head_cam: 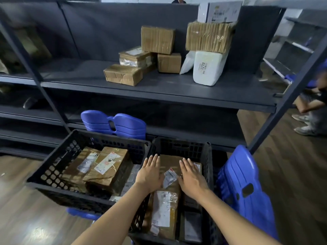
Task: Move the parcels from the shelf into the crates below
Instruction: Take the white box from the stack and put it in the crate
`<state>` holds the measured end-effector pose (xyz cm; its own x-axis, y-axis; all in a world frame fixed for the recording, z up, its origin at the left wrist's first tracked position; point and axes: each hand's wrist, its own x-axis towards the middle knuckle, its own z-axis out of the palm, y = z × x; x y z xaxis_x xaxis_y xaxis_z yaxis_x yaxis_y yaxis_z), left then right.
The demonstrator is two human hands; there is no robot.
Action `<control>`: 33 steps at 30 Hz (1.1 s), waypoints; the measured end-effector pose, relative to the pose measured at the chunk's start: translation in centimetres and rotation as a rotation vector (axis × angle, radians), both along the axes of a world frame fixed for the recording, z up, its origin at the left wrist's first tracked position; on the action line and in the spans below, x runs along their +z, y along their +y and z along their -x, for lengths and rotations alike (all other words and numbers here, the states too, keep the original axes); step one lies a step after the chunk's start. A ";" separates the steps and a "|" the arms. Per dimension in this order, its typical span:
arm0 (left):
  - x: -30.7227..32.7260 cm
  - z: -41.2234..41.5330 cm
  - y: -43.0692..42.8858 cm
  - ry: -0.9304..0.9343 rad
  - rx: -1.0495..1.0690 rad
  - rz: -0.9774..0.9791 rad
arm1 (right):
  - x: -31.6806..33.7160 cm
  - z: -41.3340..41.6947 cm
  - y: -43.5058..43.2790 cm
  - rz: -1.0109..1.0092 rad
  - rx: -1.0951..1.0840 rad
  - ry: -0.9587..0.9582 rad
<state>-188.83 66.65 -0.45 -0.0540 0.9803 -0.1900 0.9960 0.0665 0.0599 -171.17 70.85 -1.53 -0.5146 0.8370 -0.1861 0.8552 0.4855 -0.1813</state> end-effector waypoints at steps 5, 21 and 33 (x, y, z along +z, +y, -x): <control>3.8 2.0 2.6 -0.032 0.056 -0.109 | 4.1 1.2 3.7 -0.086 0.004 0.038; 21.6 8.0 15.9 -0.056 -0.110 -0.372 | 21.5 5.9 15.8 -0.288 -0.316 0.356; 32.6 4.3 28.0 -0.158 -0.098 -0.538 | 33.4 -1.2 27.7 -0.458 -0.541 0.578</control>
